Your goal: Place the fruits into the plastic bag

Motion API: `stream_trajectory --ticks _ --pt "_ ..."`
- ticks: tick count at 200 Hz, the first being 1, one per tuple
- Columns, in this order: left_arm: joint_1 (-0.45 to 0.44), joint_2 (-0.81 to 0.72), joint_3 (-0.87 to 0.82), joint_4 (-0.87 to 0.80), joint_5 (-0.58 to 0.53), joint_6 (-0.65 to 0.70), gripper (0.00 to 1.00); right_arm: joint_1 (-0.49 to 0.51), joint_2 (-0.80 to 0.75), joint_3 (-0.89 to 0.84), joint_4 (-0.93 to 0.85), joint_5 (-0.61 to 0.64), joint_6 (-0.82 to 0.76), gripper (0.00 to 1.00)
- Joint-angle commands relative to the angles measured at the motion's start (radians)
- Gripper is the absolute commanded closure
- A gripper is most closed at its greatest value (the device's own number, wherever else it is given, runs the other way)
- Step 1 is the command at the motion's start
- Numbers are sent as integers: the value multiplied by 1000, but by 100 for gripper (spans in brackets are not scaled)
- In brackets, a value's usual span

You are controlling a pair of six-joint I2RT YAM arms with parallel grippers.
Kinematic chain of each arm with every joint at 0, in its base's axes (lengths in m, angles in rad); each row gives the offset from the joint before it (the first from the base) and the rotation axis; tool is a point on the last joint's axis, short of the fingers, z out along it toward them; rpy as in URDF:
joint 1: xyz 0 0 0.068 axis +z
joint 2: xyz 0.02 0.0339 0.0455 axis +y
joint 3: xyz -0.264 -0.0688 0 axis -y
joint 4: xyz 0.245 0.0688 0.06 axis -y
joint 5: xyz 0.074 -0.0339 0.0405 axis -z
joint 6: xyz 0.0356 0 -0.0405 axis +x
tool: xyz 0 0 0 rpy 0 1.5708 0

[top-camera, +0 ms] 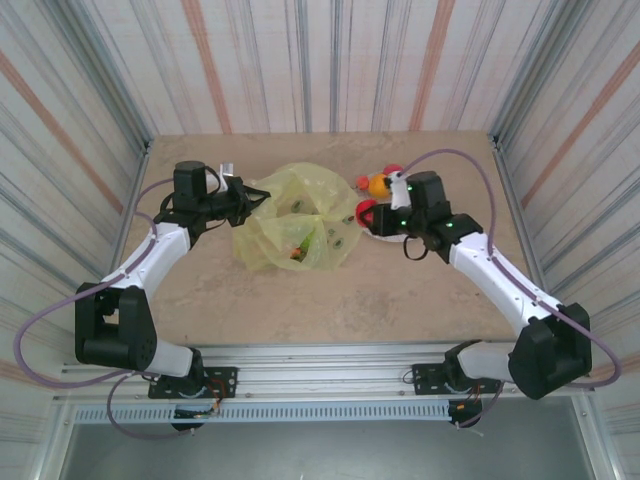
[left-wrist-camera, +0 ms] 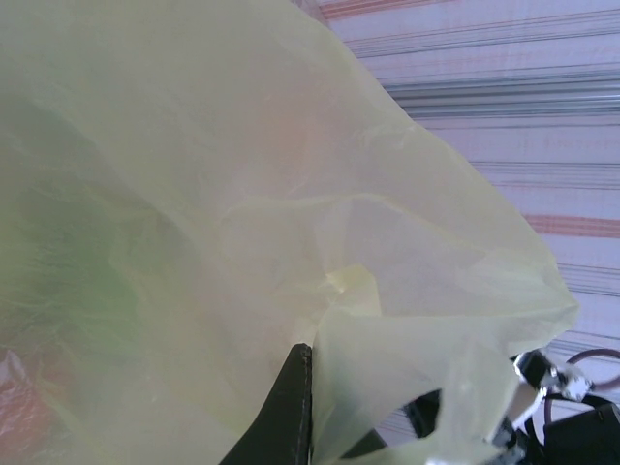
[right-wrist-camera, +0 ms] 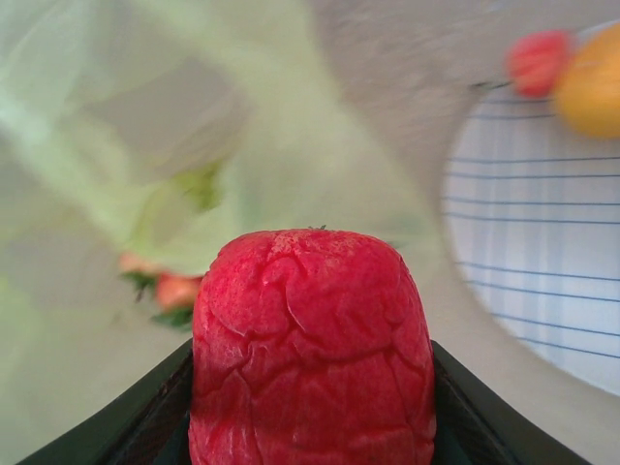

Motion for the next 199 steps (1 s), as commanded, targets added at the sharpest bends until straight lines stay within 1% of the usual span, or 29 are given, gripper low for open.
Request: stream_trajectory --ticks 1,42,77,111,137,158,181,199 --pt "5 -1 -14 10 19 -10 100 70 46 4 25 -38 -50 46" --pt "3 -2 -13 10 21 -11 100 176 147 32 46 -33 -133 46" --pt "3 -2 -14 10 21 -11 100 224 242 57 113 -33 -145 45" --pt "-3 -1 -14 10 21 -10 100 267 352 115 258 -25 -82 44" --pt "-3 -2 -14 10 21 -10 100 297 450 154 384 34 -11 43" --pt "-3 -1 -13 11 22 -10 100 311 517 181 481 59 70 41" --pt "-3 -2 -14 11 23 -10 100 340 589 220 526 106 119 39" --pt "-3 -3 -14 11 25 -12 100 356 635 250 539 112 143 36"
